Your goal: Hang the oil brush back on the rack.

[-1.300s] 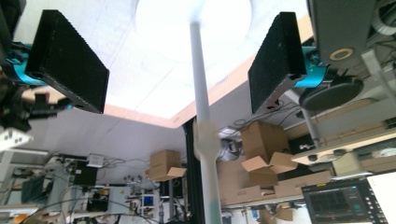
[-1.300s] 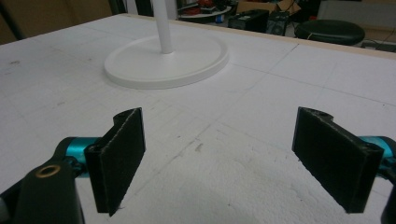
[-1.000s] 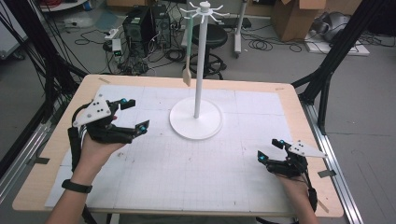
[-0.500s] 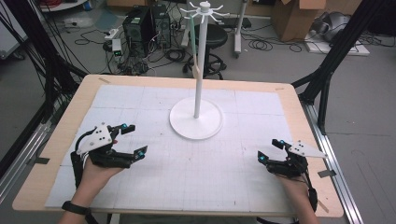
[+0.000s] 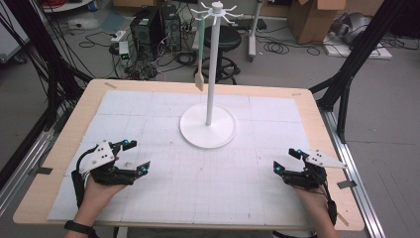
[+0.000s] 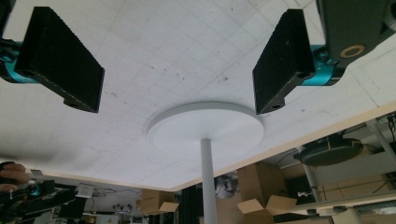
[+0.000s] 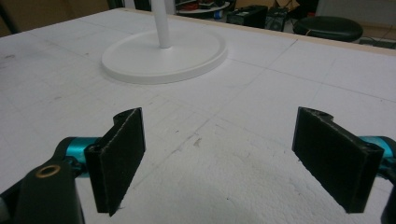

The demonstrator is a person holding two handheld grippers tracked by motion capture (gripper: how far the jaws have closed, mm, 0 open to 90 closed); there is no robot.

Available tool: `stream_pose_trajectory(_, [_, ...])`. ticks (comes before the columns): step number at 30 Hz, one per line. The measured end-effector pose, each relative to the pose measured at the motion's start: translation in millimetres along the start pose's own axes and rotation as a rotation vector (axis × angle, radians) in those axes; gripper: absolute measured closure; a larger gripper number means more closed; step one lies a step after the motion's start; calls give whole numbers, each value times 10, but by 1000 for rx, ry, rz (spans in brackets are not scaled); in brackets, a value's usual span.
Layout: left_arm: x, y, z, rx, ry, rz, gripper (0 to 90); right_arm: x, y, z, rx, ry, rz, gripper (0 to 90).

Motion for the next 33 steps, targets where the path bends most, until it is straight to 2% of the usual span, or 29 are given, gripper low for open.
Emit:
stream_pose_trajectory(6, [-2,-17,59,-1,-14,-4,173,-4,-8,11,8,-3,4,166])
stream_pose_trajectory(25, [-18,-14,78,-1,-17,-14,174,0,-3,26,17,-4,0,166])
stream_pose_trajectory(29, [3,-32,74,-14,-35,-28,174,7,-4,26,19,-6,-1,166])
stream_pose_trajectory(33, [6,-26,79,-9,-33,-31,174,7,-8,27,17,-5,-1,166])
Point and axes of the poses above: each handheld gripper's, and its own axes: y roughly forward along the jaws, z roughly out of its underside, x roughly to its left, the point moved 2 cm from there along y, roughly forward along the jaws, and after that the axes turned 6 degrees about y, right-handed, at the moved point
